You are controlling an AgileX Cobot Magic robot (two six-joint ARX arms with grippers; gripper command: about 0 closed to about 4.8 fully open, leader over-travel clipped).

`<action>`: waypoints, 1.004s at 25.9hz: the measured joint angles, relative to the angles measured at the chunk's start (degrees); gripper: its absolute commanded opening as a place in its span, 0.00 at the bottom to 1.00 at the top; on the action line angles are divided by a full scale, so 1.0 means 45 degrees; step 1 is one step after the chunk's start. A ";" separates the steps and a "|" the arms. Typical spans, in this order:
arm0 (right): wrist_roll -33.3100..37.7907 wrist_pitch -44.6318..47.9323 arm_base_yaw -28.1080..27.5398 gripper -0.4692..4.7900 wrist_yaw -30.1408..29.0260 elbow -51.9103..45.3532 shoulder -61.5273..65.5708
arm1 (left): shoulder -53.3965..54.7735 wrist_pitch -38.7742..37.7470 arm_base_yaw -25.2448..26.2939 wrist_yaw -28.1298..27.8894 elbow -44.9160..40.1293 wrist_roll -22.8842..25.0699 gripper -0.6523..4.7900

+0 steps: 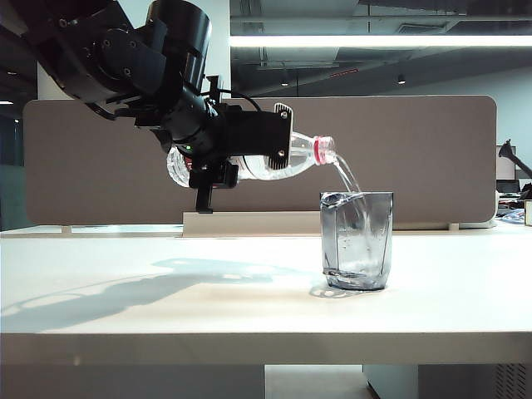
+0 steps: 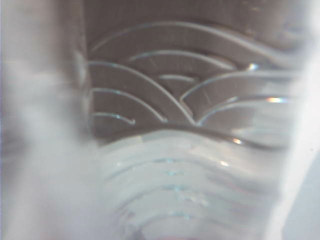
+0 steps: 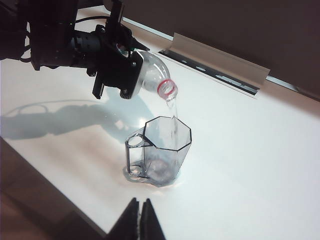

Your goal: Pick up the mineral water bottle on the table and pour water into the mug until it's full.

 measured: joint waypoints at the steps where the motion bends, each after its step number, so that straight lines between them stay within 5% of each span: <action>1: 0.0000 -0.0005 0.0000 0.14 0.0000 0.0000 -0.0015 | 0.0005 -0.0087 0.0010 0.0044 0.0000 0.0185 0.44; 26: 0.0000 -0.0005 0.0000 0.14 0.0005 0.0000 -0.1117 | 0.0005 -0.0204 0.0058 0.0340 0.0005 0.2273 0.44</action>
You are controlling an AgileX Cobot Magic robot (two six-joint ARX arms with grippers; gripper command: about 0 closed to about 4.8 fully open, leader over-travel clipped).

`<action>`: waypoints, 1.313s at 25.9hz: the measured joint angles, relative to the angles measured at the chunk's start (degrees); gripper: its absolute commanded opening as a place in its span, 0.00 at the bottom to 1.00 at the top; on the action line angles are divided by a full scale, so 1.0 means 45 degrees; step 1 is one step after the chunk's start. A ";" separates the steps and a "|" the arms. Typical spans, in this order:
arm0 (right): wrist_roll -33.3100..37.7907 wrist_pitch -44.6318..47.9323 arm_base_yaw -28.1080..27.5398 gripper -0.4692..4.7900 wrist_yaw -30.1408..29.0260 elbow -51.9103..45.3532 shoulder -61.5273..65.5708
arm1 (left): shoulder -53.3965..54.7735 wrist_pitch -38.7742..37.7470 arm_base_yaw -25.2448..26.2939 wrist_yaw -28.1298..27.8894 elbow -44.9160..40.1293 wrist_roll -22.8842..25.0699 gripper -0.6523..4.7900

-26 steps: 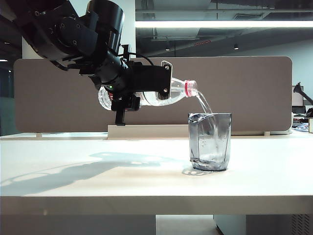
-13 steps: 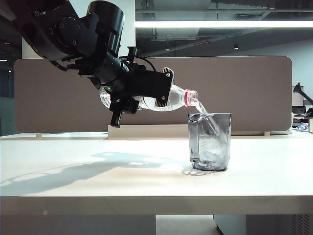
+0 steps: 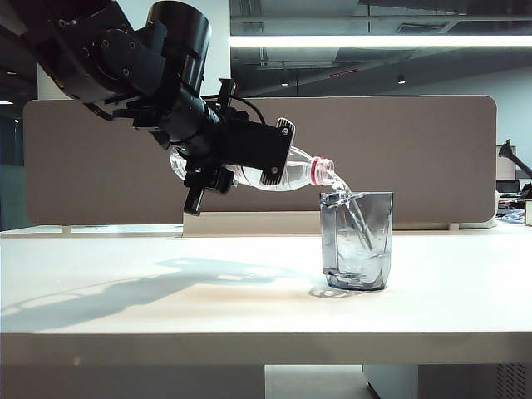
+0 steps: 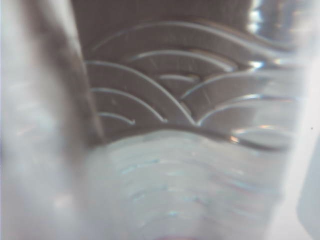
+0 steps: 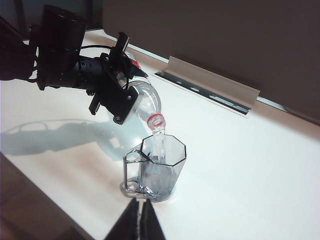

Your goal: Pick up the mineral water bottle on the table and pour water into the mug until it's full.

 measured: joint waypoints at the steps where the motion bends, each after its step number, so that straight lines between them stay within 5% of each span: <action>1: 0.0000 0.0000 0.0000 0.14 0.0000 0.0000 0.0000 | 0.0000 0.0044 0.0000 -0.0005 0.0000 0.0039 0.44; 34: 0.0000 0.0000 -0.0005 0.14 0.0000 0.0000 0.0000 | -0.0015 0.0398 0.0000 0.0005 0.0000 0.0126 0.44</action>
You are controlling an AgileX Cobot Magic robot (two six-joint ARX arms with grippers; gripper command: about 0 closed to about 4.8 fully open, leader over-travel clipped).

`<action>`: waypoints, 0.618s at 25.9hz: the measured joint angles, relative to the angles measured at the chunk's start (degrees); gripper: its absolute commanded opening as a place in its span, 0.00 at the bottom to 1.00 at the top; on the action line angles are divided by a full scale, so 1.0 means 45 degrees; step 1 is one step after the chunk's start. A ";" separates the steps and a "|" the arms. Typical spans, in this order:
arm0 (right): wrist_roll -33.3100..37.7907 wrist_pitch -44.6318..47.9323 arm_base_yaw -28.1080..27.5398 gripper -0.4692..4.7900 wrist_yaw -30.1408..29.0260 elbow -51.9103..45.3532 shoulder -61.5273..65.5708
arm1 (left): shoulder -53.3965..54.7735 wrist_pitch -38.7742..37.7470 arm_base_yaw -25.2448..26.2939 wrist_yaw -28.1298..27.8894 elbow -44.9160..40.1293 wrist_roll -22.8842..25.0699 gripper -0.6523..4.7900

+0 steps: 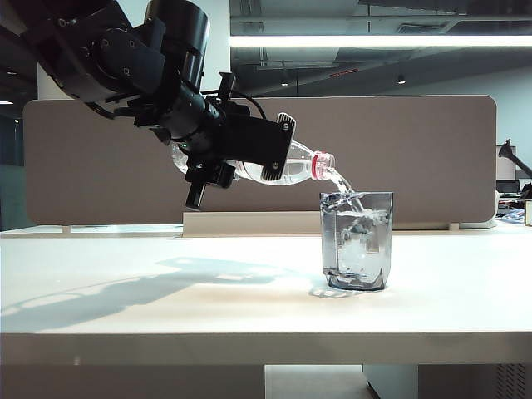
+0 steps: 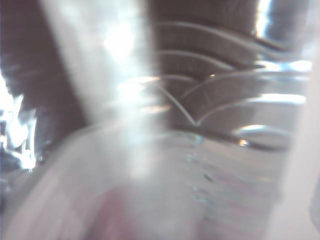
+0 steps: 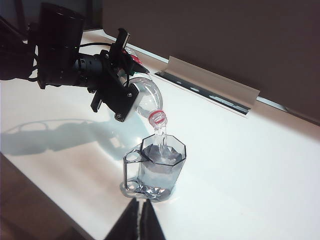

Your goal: Pick up the mineral water bottle on the table and pour water into the mug until it's full.

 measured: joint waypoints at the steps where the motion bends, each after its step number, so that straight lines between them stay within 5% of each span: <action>1: 0.0000 0.0000 0.0000 0.14 0.0000 0.0000 0.0000 | 0.0000 0.0000 0.0000 0.0000 0.0000 0.0000 0.44; 9: 0.0000 0.0000 0.0005 0.14 0.0000 0.0000 0.0000 | 0.0000 0.0029 0.0000 0.0000 0.0000 -0.0243 0.44; 16: 0.0000 0.0000 0.0005 0.14 0.0000 0.0000 0.0000 | 0.0000 0.0034 -0.0005 -0.0053 0.0000 -0.2827 0.44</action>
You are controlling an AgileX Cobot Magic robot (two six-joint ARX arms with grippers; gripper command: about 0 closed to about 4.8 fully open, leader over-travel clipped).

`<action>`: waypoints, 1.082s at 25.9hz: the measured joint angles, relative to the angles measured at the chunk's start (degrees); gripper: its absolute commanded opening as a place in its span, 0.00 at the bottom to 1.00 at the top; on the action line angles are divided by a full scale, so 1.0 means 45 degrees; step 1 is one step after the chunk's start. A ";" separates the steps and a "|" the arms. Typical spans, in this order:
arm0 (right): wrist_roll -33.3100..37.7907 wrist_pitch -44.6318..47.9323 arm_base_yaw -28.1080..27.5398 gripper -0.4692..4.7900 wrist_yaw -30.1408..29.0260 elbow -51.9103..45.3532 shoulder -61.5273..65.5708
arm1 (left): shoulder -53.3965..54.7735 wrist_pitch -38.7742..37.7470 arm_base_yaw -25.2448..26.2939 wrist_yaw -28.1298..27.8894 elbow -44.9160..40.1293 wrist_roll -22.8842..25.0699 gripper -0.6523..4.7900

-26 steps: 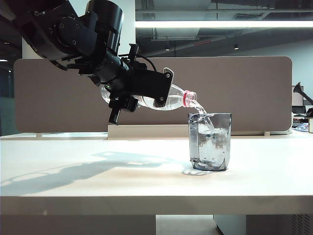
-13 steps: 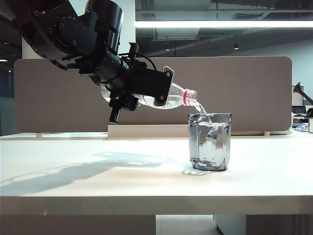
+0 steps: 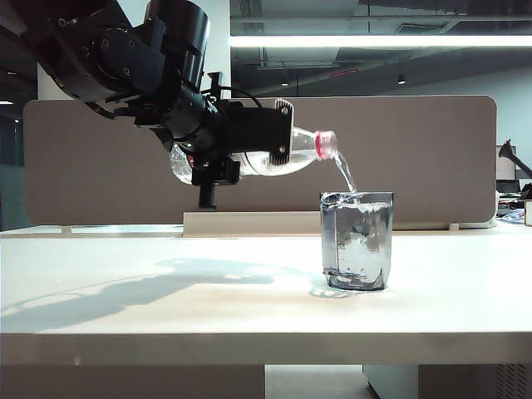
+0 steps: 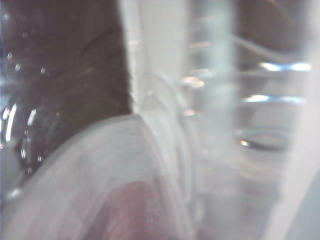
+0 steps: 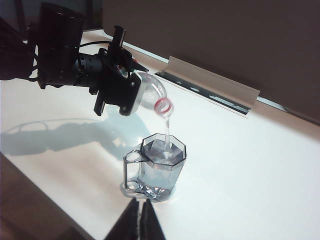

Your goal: Pick up the mineral water bottle on the table and pour water into the mug until it's full.

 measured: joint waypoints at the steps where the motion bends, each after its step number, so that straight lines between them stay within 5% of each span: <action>1: 0.0000 0.0005 0.0000 0.14 0.0000 0.0000 0.0000 | 0.0000 0.0000 0.0000 0.0000 0.0000 -0.0568 0.44; 8: 0.0000 0.0005 0.0000 0.14 0.0000 0.0000 0.0000 | -0.0005 -0.1117 0.0000 -0.0044 0.0005 -0.4707 0.44; 12: 0.0000 0.0010 0.0000 0.14 0.0000 0.0000 0.0000 | -0.0005 -0.1700 0.0005 0.0019 0.0005 -0.9214 0.44; 17: 0.0000 0.0019 0.0000 0.14 0.0000 0.0000 0.0000 | -0.0005 -0.1695 0.0015 0.0296 0.0005 -1.3590 0.44; 21: 0.0000 0.0019 0.0000 0.14 0.0000 0.0000 0.0000 | -0.0029 -0.1025 0.0039 0.0704 -0.0437 -1.5436 0.44; 28: 0.0000 0.0189 0.0000 0.14 0.0000 0.0000 0.0000 | -0.0024 -0.0029 0.0005 0.0806 -0.2045 -1.6359 0.44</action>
